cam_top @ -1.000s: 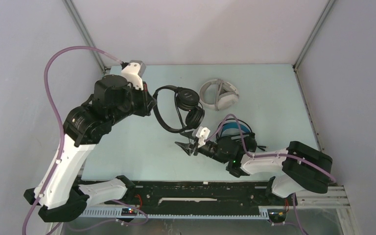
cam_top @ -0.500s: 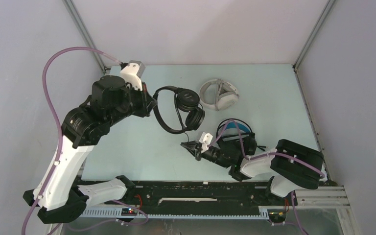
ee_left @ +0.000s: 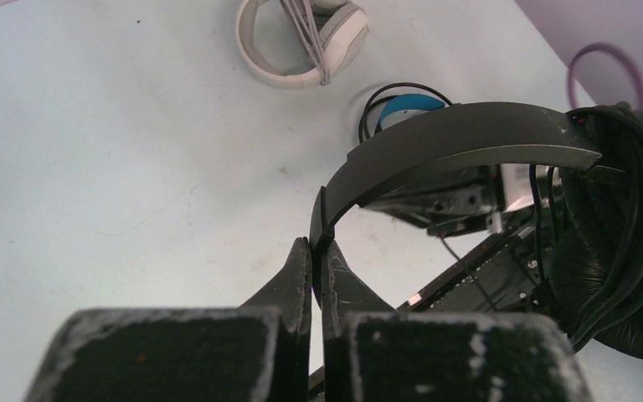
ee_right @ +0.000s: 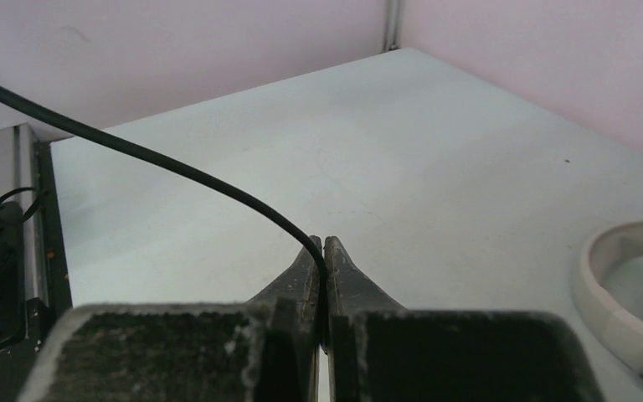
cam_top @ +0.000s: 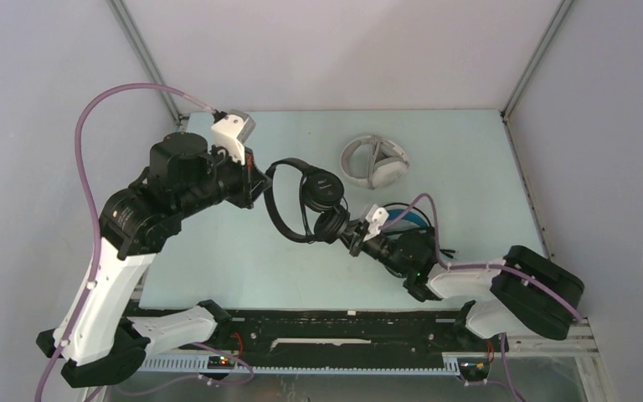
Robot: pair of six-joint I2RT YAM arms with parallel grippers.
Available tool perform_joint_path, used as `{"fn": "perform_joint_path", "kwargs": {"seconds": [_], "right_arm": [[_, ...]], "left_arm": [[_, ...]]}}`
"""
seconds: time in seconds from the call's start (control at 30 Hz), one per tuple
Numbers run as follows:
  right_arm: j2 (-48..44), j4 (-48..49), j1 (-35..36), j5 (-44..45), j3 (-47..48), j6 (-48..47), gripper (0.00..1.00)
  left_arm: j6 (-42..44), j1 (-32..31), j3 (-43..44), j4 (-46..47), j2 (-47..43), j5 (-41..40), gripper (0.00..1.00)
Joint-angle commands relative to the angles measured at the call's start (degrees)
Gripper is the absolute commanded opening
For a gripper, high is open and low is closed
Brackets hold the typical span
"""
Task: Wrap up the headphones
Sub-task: Wrap the headphones cable around the headphones.
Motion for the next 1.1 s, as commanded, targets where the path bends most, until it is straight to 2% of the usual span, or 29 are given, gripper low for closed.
{"fn": "perform_joint_path", "kwargs": {"seconds": [0.0, 0.23, 0.63, 0.87, 1.0, 1.07], "right_arm": [[-4.6, -4.9, -3.0, -0.2, -1.1, 3.5, 0.0], [-9.3, -8.9, -6.8, -0.8, -2.1, 5.6, 0.0], [-17.1, -25.0, -15.2, -7.2, 2.6, 8.9, 0.0], [-21.3, -46.2, -17.7, -14.1, 13.0, 9.9, 0.0], [-19.9, -61.1, -17.8, -21.3, 22.0, 9.9, 0.0], [-18.0, -70.1, -17.9, -25.2, 27.7, 11.3, 0.0]], "left_arm": [[1.1, 0.3, 4.1, 0.9, -1.2, -1.0, 0.0], [3.9, 0.3, 4.3, 0.6, -1.1, 0.1, 0.0], [10.7, 0.3, -1.9, 1.8, -1.5, 2.4, 0.0], [16.8, -0.2, -6.1, 0.5, 1.1, 0.8, 0.0], [19.9, -1.8, -10.4, 3.3, 0.7, -1.9, 0.0], [22.2, -3.4, -12.0, 3.8, 0.7, -5.7, 0.0]]}}
